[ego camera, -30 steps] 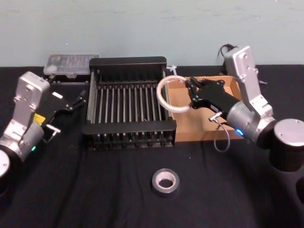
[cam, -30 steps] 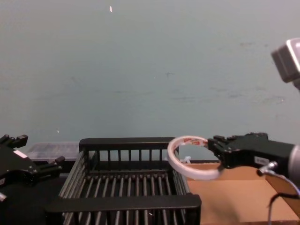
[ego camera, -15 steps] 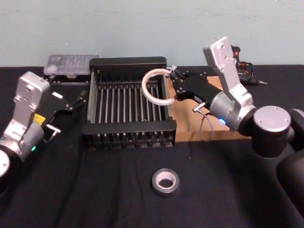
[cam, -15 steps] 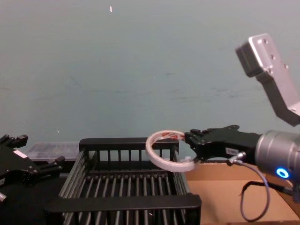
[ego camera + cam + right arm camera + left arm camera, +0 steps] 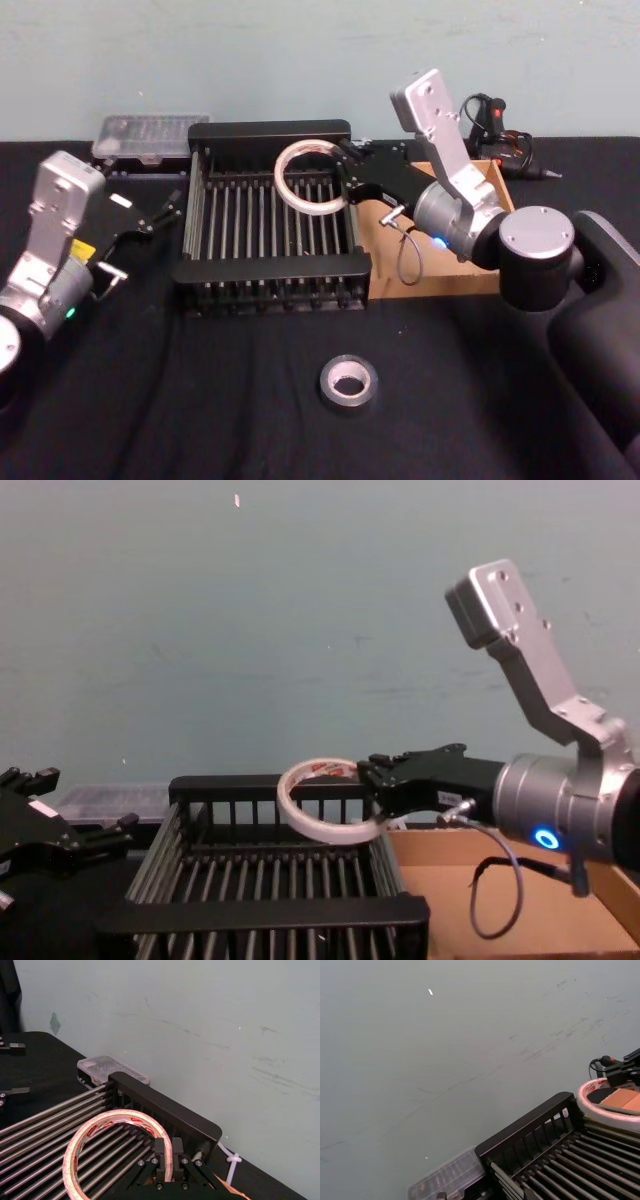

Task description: Pick up the white tape and place it into the black box , Pick up the silver tape and place it into the brown box.

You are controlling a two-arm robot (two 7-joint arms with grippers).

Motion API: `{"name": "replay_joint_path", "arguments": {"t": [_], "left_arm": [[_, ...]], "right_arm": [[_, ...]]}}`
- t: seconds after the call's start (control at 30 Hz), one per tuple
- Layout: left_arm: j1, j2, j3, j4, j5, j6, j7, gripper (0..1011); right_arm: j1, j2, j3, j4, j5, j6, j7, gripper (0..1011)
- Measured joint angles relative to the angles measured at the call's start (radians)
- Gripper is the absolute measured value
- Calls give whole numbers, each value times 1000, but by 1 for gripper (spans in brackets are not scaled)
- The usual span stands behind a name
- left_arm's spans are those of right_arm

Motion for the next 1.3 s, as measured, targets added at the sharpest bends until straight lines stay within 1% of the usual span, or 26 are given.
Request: {"name": "replay_joint_path", "arguments": {"t": [0.1,0.33,0.5,1.3], "left_arm": [[0,0,0,0,0,0,0,1001],[0,0,0,0,0,0,0,1001],[0,0,0,0,0,0,0,1001],[0,0,0,0,0,0,0,1001]], "right_arm": [[23,-13,-5,41,-5,-12,7,93],[45,-26,-5,83,-6,-27,17,92],[45,-26,3,83,4,-37,25,93],[44,-26,0,81,3,-32,21,93]]}}
